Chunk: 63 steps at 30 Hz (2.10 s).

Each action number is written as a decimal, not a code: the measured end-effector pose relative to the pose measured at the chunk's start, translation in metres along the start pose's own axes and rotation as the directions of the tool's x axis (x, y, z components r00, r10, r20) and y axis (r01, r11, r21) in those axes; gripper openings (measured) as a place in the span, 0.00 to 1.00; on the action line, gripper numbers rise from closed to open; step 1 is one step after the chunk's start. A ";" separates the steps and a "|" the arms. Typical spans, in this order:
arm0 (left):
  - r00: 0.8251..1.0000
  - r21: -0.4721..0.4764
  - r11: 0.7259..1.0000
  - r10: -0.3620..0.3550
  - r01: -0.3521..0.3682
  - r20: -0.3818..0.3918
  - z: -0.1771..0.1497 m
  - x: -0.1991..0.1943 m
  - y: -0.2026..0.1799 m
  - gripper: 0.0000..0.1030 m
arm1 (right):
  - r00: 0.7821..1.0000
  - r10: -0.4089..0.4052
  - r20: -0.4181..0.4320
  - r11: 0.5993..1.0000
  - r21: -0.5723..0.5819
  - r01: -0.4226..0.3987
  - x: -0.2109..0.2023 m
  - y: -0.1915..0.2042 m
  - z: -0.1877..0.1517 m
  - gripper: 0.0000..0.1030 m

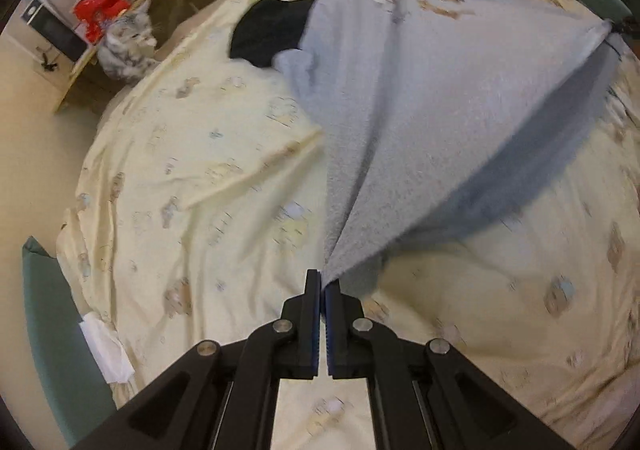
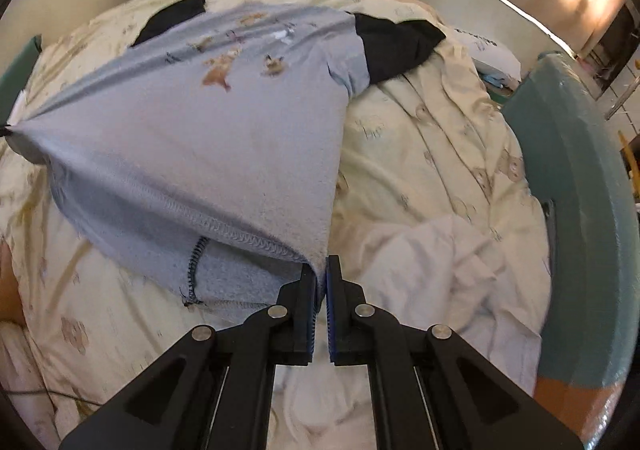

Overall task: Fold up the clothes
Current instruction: 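Lift the grey shirt high by its hem with both grippers and shake it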

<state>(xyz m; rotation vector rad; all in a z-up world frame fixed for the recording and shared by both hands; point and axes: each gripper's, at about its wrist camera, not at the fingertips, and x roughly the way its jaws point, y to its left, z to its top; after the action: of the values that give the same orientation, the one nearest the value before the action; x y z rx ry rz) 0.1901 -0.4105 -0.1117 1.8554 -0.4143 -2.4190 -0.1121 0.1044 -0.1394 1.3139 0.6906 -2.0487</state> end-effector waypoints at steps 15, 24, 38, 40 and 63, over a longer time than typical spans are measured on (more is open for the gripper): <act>0.970 -0.042 0.978 0.209 -0.205 0.125 0.013 -0.123 0.011 0.01 | 0.973 -0.087 0.215 0.996 0.050 0.079 -0.154 -0.014 0.052 0.04; 0.857 -0.240 0.898 0.429 -0.369 0.285 0.086 -0.287 0.089 0.01 | 0.867 -0.164 0.470 0.982 -0.004 0.188 -0.323 -0.023 0.158 0.03; 0.600 -0.367 0.716 0.698 -0.594 0.390 0.140 -0.524 0.138 0.01 | 0.733 -0.258 0.629 0.947 0.012 0.322 -0.534 -0.021 0.225 0.03; 0.591 -0.365 0.709 0.705 -0.603 0.393 0.135 -0.541 0.138 0.01 | 0.722 -0.260 0.642 0.939 -0.008 0.345 -0.553 -0.012 0.224 0.03; 0.711 -0.465 0.695 0.680 -0.548 0.178 0.229 -0.403 0.254 0.01 | 0.868 -0.197 0.456 0.956 -0.106 0.272 -0.393 0.003 0.436 0.03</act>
<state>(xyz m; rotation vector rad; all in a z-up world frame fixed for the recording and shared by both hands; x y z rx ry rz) 0.0520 -0.5291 0.3850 0.9129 -0.4578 -2.1068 -0.2465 -0.1215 0.3854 0.6518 0.8175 -2.3149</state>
